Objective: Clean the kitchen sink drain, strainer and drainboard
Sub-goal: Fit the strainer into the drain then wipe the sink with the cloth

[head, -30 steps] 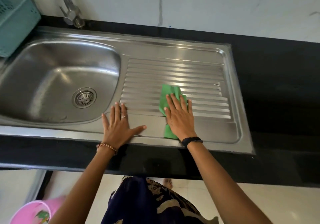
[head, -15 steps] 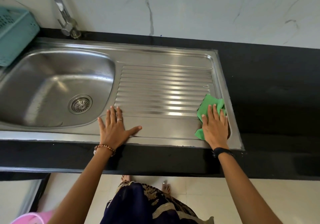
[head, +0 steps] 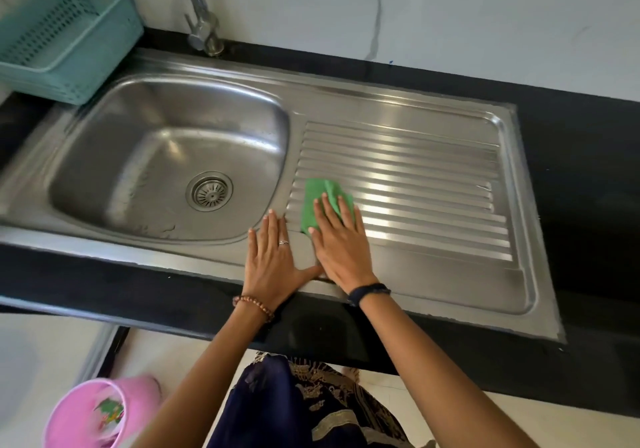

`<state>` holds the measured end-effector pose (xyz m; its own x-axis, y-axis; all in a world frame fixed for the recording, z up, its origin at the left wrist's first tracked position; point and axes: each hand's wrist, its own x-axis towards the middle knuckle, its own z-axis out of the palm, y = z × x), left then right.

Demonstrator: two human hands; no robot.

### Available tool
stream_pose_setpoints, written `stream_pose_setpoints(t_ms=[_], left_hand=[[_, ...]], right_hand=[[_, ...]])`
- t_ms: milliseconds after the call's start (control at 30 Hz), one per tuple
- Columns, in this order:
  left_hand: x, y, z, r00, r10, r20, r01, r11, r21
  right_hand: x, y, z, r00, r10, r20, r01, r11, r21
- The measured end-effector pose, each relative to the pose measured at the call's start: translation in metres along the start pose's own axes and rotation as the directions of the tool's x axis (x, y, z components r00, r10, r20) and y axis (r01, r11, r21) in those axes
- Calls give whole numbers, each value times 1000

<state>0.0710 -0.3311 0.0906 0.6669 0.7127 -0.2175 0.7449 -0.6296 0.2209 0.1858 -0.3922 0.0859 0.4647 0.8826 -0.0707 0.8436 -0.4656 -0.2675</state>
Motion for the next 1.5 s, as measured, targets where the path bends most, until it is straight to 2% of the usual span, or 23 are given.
stream_pose_setpoints(t_ms=[167, 267, 367, 500, 633, 733, 833, 933, 1067, 1233, 1333, 1500], left_hand=[[-8, -23, -4, 995, -101, -1, 101, 995, 16], [-14, -32, -3, 997, -82, -13, 83, 996, 17], [-18, -30, -2, 999, -44, -16, 44, 998, 36], [-28, -21, 3, 1000, -23, -11, 24, 999, 37], [-33, 9, 10, 999, 36, 3, -36, 999, -15], [-37, 47, 17, 990, 135, 33, -133, 989, -66], [-40, 86, 24, 967, 247, 59, -240, 965, -108], [-42, 112, 31, 942, 321, 94, -316, 946, -67], [-43, 117, 35, 935, 336, 113, -342, 939, 32], [-40, 114, 32, 918, 363, 160, -368, 930, 6], [-38, 112, 27, 894, 403, 195, -397, 915, -70], [-31, 105, 12, 865, 435, 251, -313, 858, -407]], right_hand=[[27, -35, 9, 977, -202, 73, 204, 979, -26], [24, -37, 8, 940, -329, 90, 326, 944, 44], [12, -33, 5, 922, -377, 90, 362, 920, 149], [-17, -15, -2, 929, -362, 82, 341, 919, 197], [-47, 16, -11, 969, -240, 61, 223, 953, 204], [-69, 56, -21, 991, -127, 34, 123, 986, 114], [-95, 114, -36, 996, 87, -12, -87, 996, 28], [-118, 163, -50, 963, 269, -18, -269, 963, 1], [-131, 183, -60, 922, 384, -60, -388, 917, -95], [-140, 171, -61, 781, 596, -184, -619, 777, -112], [-140, 159, -64, 743, 637, -206, -659, 751, -54], [-144, 107, -52, 834, 534, -142, -537, 843, 17]])
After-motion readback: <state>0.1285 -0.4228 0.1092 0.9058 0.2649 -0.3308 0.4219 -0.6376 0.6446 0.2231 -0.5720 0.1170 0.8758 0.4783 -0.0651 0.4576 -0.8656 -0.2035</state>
